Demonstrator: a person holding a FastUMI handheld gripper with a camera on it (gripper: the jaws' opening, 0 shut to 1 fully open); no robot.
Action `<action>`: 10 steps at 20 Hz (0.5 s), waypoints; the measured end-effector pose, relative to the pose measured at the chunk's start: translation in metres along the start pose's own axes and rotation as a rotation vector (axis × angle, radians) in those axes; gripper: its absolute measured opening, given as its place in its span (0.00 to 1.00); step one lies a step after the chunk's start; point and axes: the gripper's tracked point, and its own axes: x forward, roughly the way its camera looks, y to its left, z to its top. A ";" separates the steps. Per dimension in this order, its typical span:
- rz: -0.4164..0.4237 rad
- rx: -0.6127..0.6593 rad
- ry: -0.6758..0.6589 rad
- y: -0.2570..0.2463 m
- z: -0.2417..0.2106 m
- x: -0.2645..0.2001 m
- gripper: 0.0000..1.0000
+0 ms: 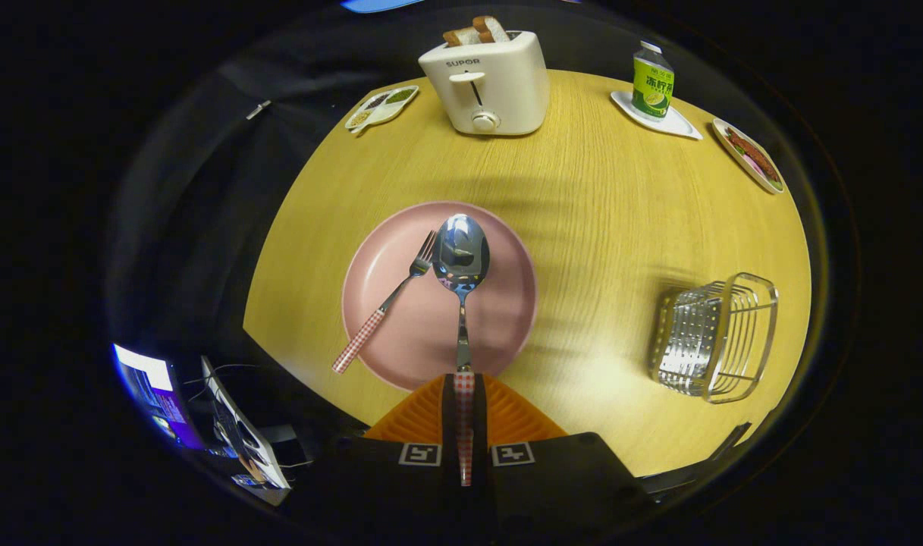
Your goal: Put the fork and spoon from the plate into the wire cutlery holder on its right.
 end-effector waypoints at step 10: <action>-0.113 -0.216 0.175 -0.137 -0.020 -0.106 0.09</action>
